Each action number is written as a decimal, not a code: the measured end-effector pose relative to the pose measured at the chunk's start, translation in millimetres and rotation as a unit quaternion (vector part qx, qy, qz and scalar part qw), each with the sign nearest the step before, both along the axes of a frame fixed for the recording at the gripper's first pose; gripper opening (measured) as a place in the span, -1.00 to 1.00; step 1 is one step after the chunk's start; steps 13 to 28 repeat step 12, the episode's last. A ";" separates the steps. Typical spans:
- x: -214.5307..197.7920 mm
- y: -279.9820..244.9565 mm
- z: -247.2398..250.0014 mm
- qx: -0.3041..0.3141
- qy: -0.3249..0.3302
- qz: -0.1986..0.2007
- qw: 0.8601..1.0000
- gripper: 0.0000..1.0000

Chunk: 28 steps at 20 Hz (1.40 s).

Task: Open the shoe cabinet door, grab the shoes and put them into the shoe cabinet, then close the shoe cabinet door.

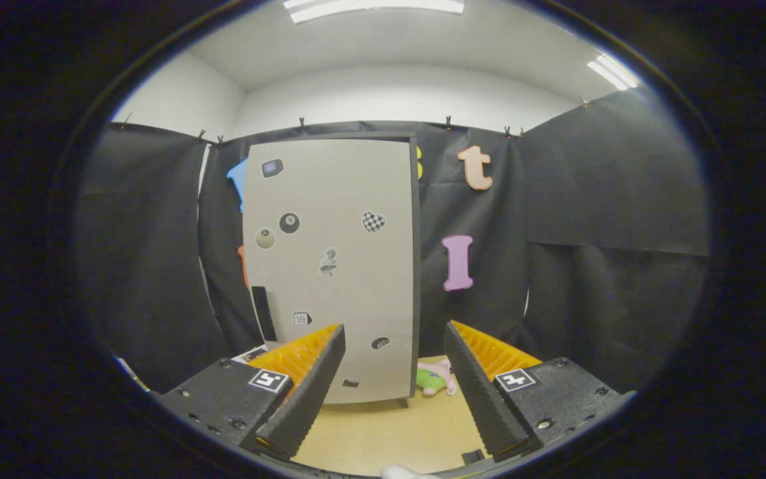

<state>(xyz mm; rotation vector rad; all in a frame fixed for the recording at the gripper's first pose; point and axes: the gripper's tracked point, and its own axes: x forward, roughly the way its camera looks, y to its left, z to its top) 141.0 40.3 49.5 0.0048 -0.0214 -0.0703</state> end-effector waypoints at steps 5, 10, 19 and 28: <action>-2.1 -1.6 0.1 0.002 -0.001 0.000 1.000 0.96; -2.3 -2.3 -1.8 0.004 0.001 0.003 1.000 0.96; -2.1 -2.4 -2.0 0.003 0.001 0.004 1.000 0.95; -2.1 -2.4 -2.0 0.003 0.001 0.004 1.000 0.95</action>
